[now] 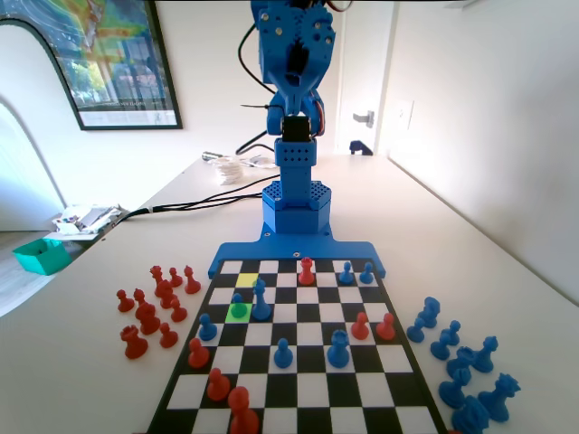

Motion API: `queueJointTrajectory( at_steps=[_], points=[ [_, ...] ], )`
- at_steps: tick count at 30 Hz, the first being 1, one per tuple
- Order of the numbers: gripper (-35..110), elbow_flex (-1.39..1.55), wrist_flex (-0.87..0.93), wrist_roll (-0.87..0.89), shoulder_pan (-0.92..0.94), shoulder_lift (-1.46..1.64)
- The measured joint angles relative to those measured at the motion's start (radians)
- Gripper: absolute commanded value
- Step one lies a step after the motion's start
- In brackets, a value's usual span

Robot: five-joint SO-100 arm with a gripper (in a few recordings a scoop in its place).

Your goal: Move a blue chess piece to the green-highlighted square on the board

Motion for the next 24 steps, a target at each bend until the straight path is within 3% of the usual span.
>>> queueJointTrajectory(
  at_steps=[24],
  points=[
    [1, 0.114, -0.161, 0.037, -0.018, 0.302]
  ],
)
